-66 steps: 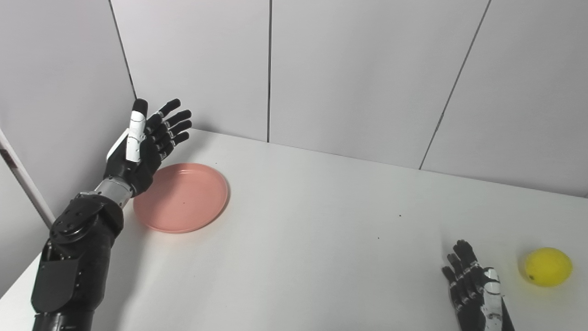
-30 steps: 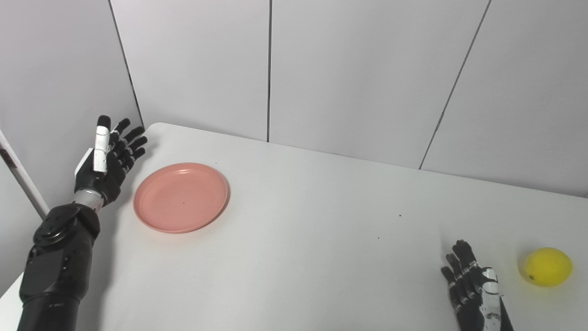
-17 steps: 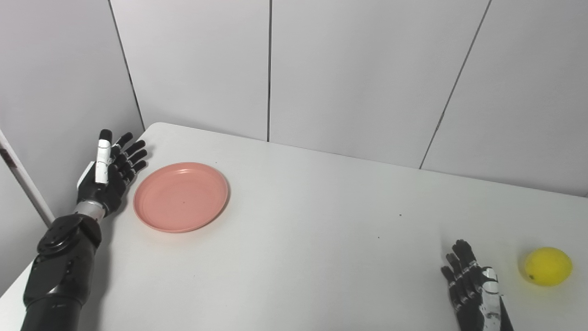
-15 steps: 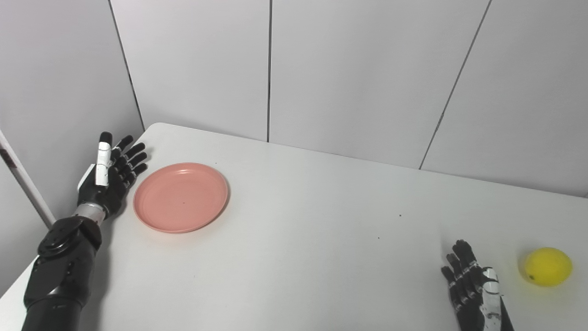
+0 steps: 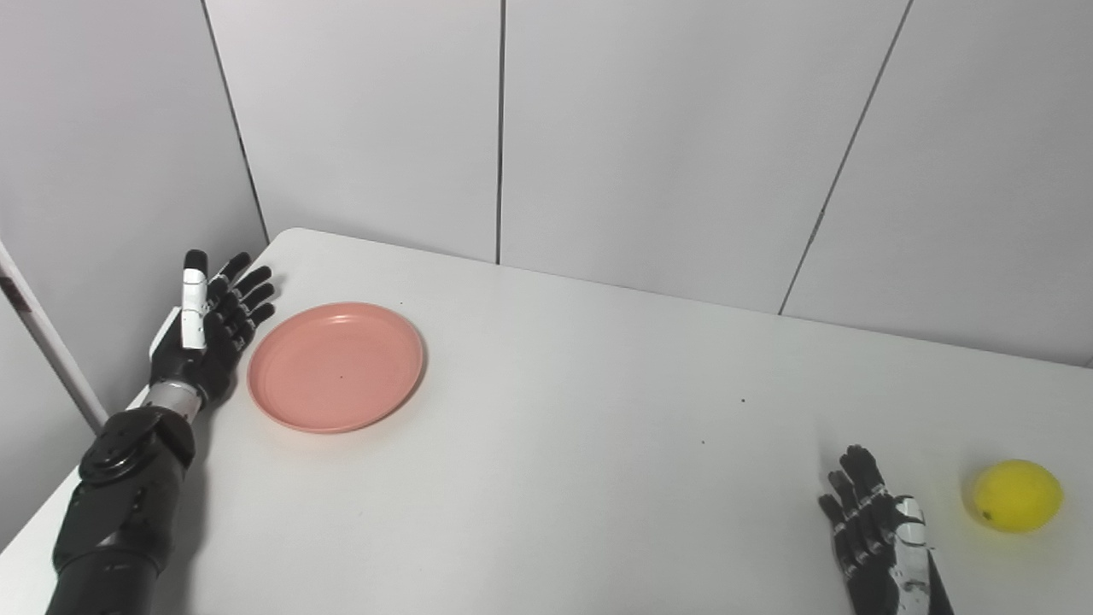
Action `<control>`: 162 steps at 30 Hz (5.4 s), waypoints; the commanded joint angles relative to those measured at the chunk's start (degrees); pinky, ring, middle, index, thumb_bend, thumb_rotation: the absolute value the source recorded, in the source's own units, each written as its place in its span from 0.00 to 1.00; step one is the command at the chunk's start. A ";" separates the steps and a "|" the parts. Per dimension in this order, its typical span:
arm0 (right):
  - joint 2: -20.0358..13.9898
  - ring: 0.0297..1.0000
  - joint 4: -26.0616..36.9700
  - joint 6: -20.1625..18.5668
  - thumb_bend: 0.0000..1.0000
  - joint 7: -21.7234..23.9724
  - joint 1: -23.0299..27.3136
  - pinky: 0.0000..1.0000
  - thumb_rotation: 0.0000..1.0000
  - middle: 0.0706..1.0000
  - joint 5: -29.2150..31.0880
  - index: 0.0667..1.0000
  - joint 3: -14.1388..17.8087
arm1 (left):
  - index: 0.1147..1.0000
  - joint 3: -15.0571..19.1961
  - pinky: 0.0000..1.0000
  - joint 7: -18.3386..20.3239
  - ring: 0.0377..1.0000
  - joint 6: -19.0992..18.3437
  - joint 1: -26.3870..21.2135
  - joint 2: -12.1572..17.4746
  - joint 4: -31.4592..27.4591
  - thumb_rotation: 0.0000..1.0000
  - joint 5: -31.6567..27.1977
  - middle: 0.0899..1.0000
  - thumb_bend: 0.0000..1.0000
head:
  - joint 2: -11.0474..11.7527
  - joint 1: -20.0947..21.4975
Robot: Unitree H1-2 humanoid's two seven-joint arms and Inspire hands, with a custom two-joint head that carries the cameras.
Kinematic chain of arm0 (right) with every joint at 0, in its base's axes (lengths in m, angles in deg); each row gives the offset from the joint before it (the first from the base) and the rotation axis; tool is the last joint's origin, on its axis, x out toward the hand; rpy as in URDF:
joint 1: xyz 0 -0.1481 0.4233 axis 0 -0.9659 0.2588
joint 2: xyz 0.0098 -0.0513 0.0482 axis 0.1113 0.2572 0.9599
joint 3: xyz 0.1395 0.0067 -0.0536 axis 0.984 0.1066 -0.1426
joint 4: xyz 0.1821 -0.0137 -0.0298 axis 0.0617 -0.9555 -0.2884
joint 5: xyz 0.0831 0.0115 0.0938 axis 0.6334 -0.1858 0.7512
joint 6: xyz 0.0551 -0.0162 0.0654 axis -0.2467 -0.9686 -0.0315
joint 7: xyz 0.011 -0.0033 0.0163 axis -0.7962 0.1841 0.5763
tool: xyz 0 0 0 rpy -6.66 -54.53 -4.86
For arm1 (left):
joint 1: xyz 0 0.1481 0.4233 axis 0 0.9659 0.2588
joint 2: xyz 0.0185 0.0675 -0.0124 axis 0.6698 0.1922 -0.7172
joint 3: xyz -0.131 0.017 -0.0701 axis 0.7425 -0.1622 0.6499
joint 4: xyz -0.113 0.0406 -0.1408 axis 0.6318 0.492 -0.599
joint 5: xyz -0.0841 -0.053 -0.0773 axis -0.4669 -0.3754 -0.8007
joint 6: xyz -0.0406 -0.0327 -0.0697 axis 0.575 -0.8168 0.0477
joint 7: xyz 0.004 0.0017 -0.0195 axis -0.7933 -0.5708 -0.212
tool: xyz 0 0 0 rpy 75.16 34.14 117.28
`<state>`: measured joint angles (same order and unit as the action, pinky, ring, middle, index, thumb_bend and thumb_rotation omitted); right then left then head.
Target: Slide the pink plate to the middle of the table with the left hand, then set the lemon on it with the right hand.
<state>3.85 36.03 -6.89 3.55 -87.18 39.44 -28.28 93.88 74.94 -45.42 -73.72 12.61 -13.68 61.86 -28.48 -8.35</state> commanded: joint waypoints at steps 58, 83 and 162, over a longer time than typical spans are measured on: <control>1.10 0.98 -1.01 -0.76 0.74 -0.81 -1.14 1.00 1.00 0.97 -0.57 0.92 -1.26 | 0.90 -5.09 0.83 -7.91 0.84 -13.88 5.18 -11.09 -23.79 0.96 0.49 0.83 0.90 | -1.21 1.28; 1.38 0.96 -0.61 -1.00 0.76 -1.06 -1.21 1.00 0.98 0.96 -0.94 0.92 -1.96 | 0.88 -7.34 0.85 -12.39 0.85 -18.74 7.22 -15.92 -31.13 0.98 2.09 0.83 0.86 | -2.10 2.07; 4.59 0.94 3.35 -2.98 0.76 -4.63 -1.63 0.99 0.97 0.93 -3.90 0.91 -5.51 | 0.91 -17.08 0.92 -18.94 0.87 -9.99 11.77 -33.47 -31.56 0.96 13.79 0.84 0.82 | -4.57 7.12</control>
<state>8.08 38.90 -7.92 -1.04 -88.55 35.59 -33.37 77.28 56.61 -54.36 -63.04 -19.94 -45.83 75.34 -32.96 -1.32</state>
